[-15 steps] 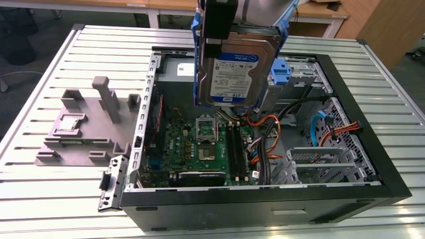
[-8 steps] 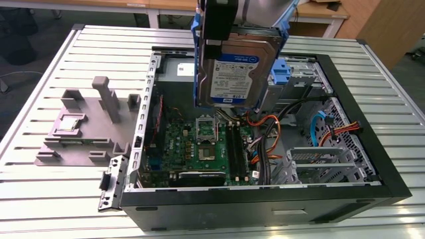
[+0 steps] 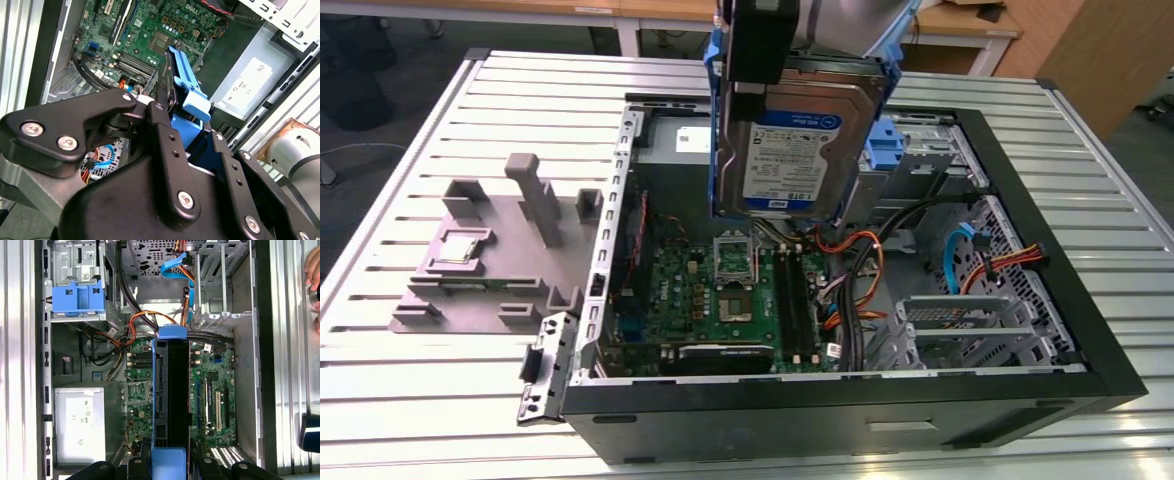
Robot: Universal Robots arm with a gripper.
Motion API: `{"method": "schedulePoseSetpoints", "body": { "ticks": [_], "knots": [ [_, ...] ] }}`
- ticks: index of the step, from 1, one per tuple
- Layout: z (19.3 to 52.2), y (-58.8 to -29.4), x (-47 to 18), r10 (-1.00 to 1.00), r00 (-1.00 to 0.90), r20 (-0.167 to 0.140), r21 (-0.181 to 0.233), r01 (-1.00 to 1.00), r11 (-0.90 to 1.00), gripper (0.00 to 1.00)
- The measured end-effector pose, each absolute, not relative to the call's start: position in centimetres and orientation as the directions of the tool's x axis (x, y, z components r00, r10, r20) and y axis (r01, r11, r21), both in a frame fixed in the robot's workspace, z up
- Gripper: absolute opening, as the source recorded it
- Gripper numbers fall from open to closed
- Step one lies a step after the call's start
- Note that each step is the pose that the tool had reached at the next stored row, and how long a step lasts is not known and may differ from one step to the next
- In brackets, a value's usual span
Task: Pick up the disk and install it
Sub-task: 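Insert the disk into the insertion slot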
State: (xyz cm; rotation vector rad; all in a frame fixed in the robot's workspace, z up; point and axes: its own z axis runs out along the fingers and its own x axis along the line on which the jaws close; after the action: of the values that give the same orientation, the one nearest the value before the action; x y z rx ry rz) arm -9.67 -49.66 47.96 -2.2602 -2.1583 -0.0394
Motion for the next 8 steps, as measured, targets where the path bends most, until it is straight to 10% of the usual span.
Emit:
{"method": "schedulePoseSetpoints", "body": {
  "ticks": [8],
  "knots": [
    [47.96,-49.82,-9.67,0.999,0.046,0.029,0.006,0.999,-0.046,0.36]
  ]
}}
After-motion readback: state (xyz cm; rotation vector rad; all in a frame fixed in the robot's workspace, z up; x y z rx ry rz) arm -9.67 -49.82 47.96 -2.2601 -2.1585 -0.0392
